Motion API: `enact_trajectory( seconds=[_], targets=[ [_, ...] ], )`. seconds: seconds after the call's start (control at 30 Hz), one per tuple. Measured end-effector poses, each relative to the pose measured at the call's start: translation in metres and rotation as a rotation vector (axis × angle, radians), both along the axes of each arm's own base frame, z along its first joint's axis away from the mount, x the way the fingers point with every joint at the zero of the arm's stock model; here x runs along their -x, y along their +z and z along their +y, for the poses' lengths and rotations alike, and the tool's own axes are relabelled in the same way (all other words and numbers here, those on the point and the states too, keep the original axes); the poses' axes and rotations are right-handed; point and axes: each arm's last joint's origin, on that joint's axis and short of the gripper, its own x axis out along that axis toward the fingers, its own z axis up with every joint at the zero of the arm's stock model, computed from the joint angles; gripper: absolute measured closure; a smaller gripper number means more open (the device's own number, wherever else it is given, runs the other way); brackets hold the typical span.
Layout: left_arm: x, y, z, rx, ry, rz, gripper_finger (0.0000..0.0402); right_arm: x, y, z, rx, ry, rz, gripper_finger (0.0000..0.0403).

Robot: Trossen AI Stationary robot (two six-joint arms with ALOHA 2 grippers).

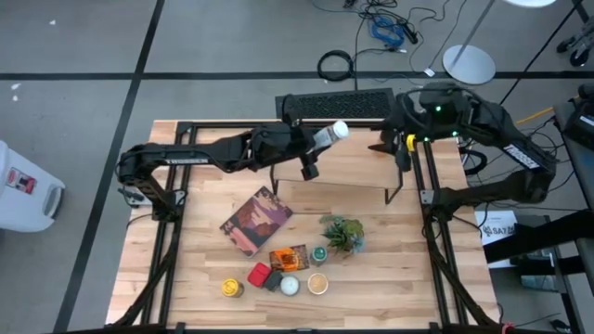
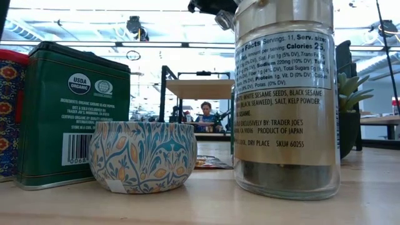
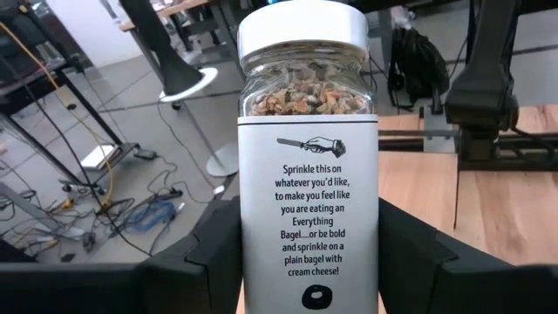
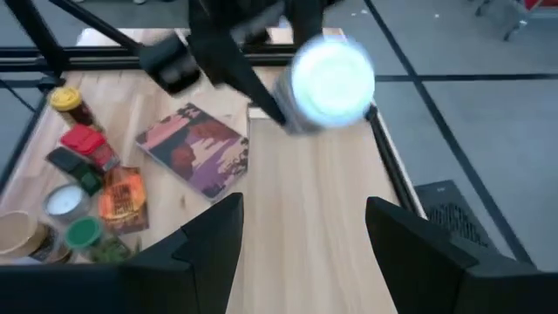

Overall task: Shelf spices
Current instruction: Put the white seasoning bottle on the shelf

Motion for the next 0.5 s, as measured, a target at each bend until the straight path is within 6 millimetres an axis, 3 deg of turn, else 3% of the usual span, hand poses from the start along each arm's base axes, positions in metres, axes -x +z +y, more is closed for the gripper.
enact_trajectory(
  seconds=[0.27, 0.5],
  targets=[
    [-0.001, 0.0, -0.001, 0.041, -0.046, -0.024, 0.0203, -0.005, -0.062, -0.005, -0.02, 0.039, -0.182, 0.0172],
    [-0.004, 0.002, -0.002, 0.083, -0.128, -0.064, 0.0203, 0.003, -0.094, -0.001, 0.068, 0.04, -0.456, 0.0172]
  ],
)
